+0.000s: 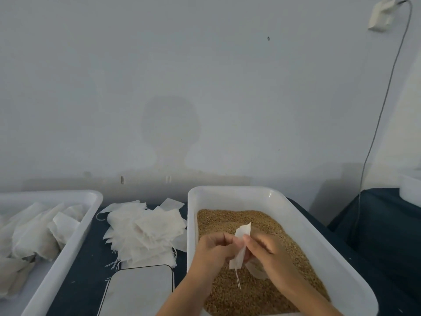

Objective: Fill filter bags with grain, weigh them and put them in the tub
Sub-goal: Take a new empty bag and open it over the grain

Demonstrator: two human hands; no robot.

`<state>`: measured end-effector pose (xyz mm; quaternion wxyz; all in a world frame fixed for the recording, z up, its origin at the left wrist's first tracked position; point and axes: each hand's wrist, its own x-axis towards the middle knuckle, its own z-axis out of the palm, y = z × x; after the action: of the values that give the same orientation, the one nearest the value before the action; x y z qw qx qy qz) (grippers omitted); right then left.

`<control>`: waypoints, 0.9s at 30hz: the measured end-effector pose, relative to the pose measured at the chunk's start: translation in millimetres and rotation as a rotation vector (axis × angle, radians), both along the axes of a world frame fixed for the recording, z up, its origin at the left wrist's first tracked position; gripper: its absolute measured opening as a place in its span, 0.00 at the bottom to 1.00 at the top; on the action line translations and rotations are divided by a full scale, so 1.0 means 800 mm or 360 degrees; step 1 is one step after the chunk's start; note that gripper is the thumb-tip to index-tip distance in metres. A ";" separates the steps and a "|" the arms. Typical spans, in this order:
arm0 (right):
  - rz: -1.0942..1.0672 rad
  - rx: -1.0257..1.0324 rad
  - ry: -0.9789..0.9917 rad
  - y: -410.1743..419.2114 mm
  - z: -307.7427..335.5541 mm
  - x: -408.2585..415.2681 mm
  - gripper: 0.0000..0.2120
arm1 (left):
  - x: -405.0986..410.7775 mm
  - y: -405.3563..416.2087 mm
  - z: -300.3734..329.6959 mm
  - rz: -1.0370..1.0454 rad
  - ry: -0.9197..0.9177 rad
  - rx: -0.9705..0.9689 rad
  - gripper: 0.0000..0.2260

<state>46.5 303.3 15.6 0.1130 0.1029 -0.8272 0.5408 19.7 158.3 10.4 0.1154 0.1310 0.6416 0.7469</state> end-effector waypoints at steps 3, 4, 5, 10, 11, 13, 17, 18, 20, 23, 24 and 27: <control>-0.0123 0.0074 -0.0118 0.002 -0.006 -0.003 0.12 | 0.005 0.006 -0.002 0.0278 0.0337 -0.0376 0.06; -0.0192 0.0153 -0.0149 0.003 -0.009 -0.005 0.13 | 0.007 0.007 -0.003 0.0381 0.0464 -0.0517 0.06; -0.0274 0.0268 -0.0173 0.003 -0.011 -0.006 0.13 | 0.009 0.009 -0.005 0.0468 0.0620 -0.0645 0.05; -0.0423 0.0480 -0.0244 0.008 -0.008 -0.009 0.20 | 0.013 0.016 -0.010 0.0482 0.1377 -0.1246 0.09; -0.0412 0.0440 -0.0270 0.009 -0.007 -0.009 0.21 | 0.012 0.016 -0.012 0.0449 0.1397 -0.1356 0.09; -0.0370 0.0274 -0.0321 0.009 -0.006 -0.010 0.20 | 0.012 0.017 -0.015 0.0393 0.1347 -0.1419 0.09; -0.0344 -0.0095 -0.0451 0.009 0.002 -0.003 0.16 | 0.011 0.021 -0.017 0.0270 0.1175 -0.1515 0.17; -0.0363 -0.0128 -0.0450 0.011 0.003 -0.002 0.15 | 0.010 0.021 -0.017 0.0267 0.1129 -0.1562 0.14; -0.0513 0.0195 -0.0389 0.019 0.002 -0.003 0.13 | 0.007 0.017 -0.017 0.0342 0.1090 -0.1593 0.10; -0.0711 0.1184 -0.0466 0.033 0.002 0.005 0.21 | 0.006 0.015 -0.015 0.0462 0.1128 -0.1571 0.10; -0.0702 0.1382 -0.0583 0.040 -0.001 0.005 0.30 | 0.007 0.015 -0.013 0.0486 0.1154 -0.1577 0.10; -0.0492 0.1586 -0.0960 0.052 -0.005 0.009 0.35 | 0.010 0.015 -0.010 0.0541 0.1207 -0.1628 0.09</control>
<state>53.6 345.1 11.2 -0.1113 -0.1359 -0.9819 0.0707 27.5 170.6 2.5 -0.1907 0.2106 0.9235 0.2578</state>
